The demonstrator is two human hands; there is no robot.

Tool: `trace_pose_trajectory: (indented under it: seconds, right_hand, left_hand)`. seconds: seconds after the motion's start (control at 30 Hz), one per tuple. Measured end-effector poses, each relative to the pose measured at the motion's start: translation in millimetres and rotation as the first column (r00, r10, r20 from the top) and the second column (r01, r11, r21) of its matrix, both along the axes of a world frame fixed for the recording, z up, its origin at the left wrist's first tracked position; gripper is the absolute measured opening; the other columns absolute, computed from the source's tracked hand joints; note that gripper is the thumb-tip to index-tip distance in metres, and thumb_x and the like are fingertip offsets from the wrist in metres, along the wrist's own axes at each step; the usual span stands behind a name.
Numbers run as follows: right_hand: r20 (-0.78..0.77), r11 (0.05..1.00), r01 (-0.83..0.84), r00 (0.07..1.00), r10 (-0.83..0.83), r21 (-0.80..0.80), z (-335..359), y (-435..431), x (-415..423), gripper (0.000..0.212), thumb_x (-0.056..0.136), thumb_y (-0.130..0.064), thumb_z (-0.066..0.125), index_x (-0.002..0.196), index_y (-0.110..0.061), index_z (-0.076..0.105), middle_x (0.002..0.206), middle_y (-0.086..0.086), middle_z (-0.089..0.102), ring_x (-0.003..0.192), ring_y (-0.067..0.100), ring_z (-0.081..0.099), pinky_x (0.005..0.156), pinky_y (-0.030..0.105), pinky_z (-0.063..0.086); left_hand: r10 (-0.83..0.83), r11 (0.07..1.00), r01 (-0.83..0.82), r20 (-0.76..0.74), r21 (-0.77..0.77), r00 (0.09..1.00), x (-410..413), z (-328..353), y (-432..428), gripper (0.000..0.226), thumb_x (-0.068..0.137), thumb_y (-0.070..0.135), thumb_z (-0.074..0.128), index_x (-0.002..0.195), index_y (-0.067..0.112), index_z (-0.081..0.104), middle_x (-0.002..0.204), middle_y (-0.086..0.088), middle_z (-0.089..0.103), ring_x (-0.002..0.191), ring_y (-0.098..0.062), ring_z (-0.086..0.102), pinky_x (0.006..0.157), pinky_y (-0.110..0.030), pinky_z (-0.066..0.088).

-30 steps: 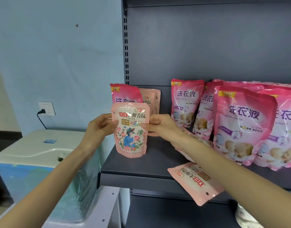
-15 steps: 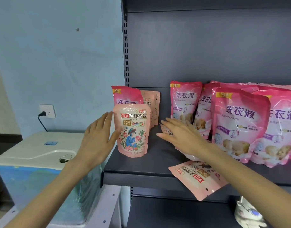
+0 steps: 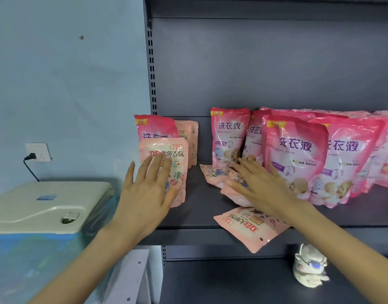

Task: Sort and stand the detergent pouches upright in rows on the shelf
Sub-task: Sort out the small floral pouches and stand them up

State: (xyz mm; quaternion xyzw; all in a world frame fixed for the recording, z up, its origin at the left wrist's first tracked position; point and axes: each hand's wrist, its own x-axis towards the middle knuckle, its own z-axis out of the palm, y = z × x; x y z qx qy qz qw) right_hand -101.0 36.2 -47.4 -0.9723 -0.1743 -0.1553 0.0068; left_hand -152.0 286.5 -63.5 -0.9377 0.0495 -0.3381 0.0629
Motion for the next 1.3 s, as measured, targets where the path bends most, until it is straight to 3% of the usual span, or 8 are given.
trace_pose_trajectory:
  seconds: [0.27, 0.47, 0.57, 0.7, 0.9, 1.0, 1.17, 1.3]
  right_hand:
    - [0.047, 0.999, 0.021, 0.999, -0.022, 0.026, 0.6, -41.7, 2.8, 0.059, 0.095, -0.054, 0.023, 0.148, -0.028, 0.018, 0.157, -0.009, 0.013, 0.143, 0.009, 0.014, 0.116, 0.039, 0.004]
    - [0.017, 0.997, -0.072, 0.997, 0.073, -0.032, 2.0, -69.1, 7.0, 0.12, 0.051, -0.079, -0.034, 0.149, -0.027, 0.011, 0.157, -0.009, 0.011, 0.143, 0.008, 0.015, 0.115, 0.028, 0.004]
    - [-0.032, 0.992, -0.125, 0.992, 0.124, -0.01, -6.4, -75.6, 1.5, 0.108, 0.058, -0.08, -0.026, 0.149, -0.032, 0.008, 0.157, -0.011, 0.009, 0.143, 0.009, 0.013, 0.116, 0.033, 0.013]
    - [-0.112, 0.986, -0.164, 0.98, 0.165, 0.018, -15.3, -81.2, -5.1, 0.067, 0.088, -0.063, 0.015, 0.149, -0.033, 0.009, 0.156, -0.013, 0.011, 0.142, 0.009, 0.015, 0.112, 0.029, 0.016]
    - [-0.168, 0.972, -0.227, 0.957, 0.235, 0.064, -19.8, -85.1, -8.5, 0.091, 0.068, -0.072, 0.0, 0.148, -0.032, 0.016, 0.156, -0.011, 0.016, 0.142, 0.012, 0.016, 0.113, 0.03, 0.016]
    - [-0.185, 0.964, -0.251, 0.947, 0.263, 0.084, -27.9, -84.9, -9.4, 0.075, 0.082, -0.066, 0.013, 0.148, -0.031, 0.018, 0.155, -0.012, 0.018, 0.142, 0.007, 0.016, 0.112, 0.023, 0.015]
    - [-0.231, 0.967, -0.23, 0.94, 0.251, 0.111, -34.9, -84.2, -9.1, 0.071, 0.085, -0.064, 0.016, 0.148, -0.032, 0.016, 0.156, -0.012, 0.015, 0.142, 0.006, 0.015, 0.112, 0.022, 0.017]
    - [-0.253, 0.97, -0.212, 0.938, 0.235, 0.117, -33.7, -83.7, -8.6, 0.086, 0.072, -0.071, 0.005, 0.148, -0.032, 0.013, 0.156, -0.012, 0.012, 0.142, 0.005, 0.013, 0.111, 0.022, 0.017]
  left_hand:
    - [-0.131, 0.991, 0.132, -0.036, 0.011, 0.991, 9.2, 5.8, -41.1, 0.063, 0.096, 0.049, 0.013, 0.128, 0.011, 0.052, 0.13, -0.008, 0.057, 0.119, -0.028, 0.054, 0.096, -0.05, 0.044]
    - [-0.212, 0.977, 0.211, -0.064, -0.013, 0.975, 29.5, 5.0, -79.5, 0.059, 0.095, 0.049, 0.017, 0.123, 0.015, 0.058, 0.124, -0.002, 0.062, 0.113, -0.021, 0.059, 0.094, -0.043, 0.045]
    - [-0.258, 0.965, 0.25, -0.106, -0.084, 0.96, 37.6, 0.6, -97.2, 0.057, 0.091, 0.05, 0.024, 0.126, 0.017, 0.055, 0.128, 0.001, 0.059, 0.117, -0.018, 0.056, 0.097, -0.036, 0.044]
    - [-0.287, 0.935, 0.199, -0.297, -0.292, 0.911, 60.0, 1.8, -115.2, 0.047, 0.097, 0.045, 0.032, 0.137, 0.021, 0.041, 0.14, 0.003, 0.045, 0.127, -0.019, 0.041, 0.099, -0.035, 0.037]
    - [-0.305, 0.837, -0.054, -0.546, -0.544, 0.78, 103.1, 3.6, -136.0, 0.035, 0.093, 0.038, 0.05, 0.109, 0.008, 0.058, 0.108, -0.009, 0.061, 0.094, -0.023, 0.059, 0.084, -0.036, 0.049]
    - [-0.305, 0.779, -0.106, -0.521, -0.618, 0.797, 111.8, 4.1, -143.1, 0.027, 0.089, 0.036, 0.058, 0.089, 0.009, 0.061, 0.091, -0.008, 0.058, 0.08, -0.019, 0.054, 0.07, -0.028, 0.044]
    - [-0.266, 0.711, -0.156, -0.468, -0.686, 0.843, 115.9, 1.6, -138.5, 0.037, 0.083, 0.027, 0.068, 0.112, 0.005, 0.065, 0.118, -0.006, 0.062, 0.107, -0.018, 0.058, 0.092, -0.025, 0.044]
    - [-0.325, 0.67, -0.048, -0.351, -0.741, 0.878, 107.8, 1.7, -131.8, 0.025, 0.082, 0.021, 0.07, 0.098, 0.001, 0.069, 0.09, -0.008, 0.066, 0.078, -0.013, 0.056, 0.071, -0.018, 0.045]
